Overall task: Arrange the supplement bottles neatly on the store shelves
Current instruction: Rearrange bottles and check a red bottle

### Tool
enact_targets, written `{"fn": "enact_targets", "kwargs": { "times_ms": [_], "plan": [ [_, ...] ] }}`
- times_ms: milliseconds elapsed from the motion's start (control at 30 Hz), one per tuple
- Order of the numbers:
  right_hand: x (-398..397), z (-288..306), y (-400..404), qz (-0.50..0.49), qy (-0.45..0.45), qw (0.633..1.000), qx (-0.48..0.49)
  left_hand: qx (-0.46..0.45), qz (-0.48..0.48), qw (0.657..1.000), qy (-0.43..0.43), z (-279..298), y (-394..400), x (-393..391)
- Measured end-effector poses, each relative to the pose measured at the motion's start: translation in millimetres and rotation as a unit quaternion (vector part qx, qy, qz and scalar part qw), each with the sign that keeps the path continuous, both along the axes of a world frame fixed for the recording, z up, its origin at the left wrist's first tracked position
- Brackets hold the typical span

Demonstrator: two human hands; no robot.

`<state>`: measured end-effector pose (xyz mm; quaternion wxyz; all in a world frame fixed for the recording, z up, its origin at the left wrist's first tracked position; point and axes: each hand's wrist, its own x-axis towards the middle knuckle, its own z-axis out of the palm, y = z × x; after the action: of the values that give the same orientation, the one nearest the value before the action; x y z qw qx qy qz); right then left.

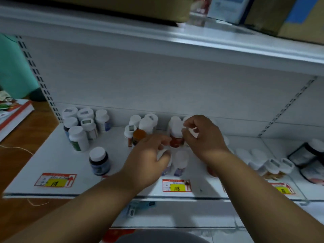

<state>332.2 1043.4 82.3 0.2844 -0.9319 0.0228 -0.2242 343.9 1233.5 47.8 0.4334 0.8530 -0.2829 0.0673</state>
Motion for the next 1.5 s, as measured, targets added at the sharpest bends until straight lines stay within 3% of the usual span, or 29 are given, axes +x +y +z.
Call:
{"fn": "enact_targets", "kwargs": {
  "times_ms": [100, 233, 367, 833, 1100, 1200, 1367, 1500],
  "plan": [
    [17, 5, -60, -0.007, 0.03, 0.998, -0.057, -0.009, 0.028, 0.999, 0.019, 6, -45, -1],
    [55, 5, -129, -0.038, 0.201, 0.972, -0.116, 0.006, 0.028, 1.0, 0.008, 8, -100, 5],
    [75, -9, -154, 0.023, 0.271, 0.945, -0.183, -0.002, 0.052, 0.998, 0.018, 8, -139, 5],
    [95, -37, -173, 0.012, 0.212, 0.967, -0.137, 0.009, 0.104, 0.994, 0.017, 7, -183, -1],
    [54, -6, -174, 0.029, 0.036, 0.999, 0.02, -0.027, 0.137, 0.989, 0.053, 5, -172, -6],
    [40, 21, -148, 0.044, 0.003, 0.995, 0.094, -0.062, 0.164, 0.983, 0.061, 14, -155, -8],
    [24, 45, -76, 0.087, 0.041, 0.978, 0.185, -0.112, 0.168, 0.976, 0.078, 23, -103, -11],
    [16, 46, -16, 0.107, 0.066, 0.968, 0.215, -0.101, 0.152, 0.981, 0.066, 28, -44, -15]
  ]
}}
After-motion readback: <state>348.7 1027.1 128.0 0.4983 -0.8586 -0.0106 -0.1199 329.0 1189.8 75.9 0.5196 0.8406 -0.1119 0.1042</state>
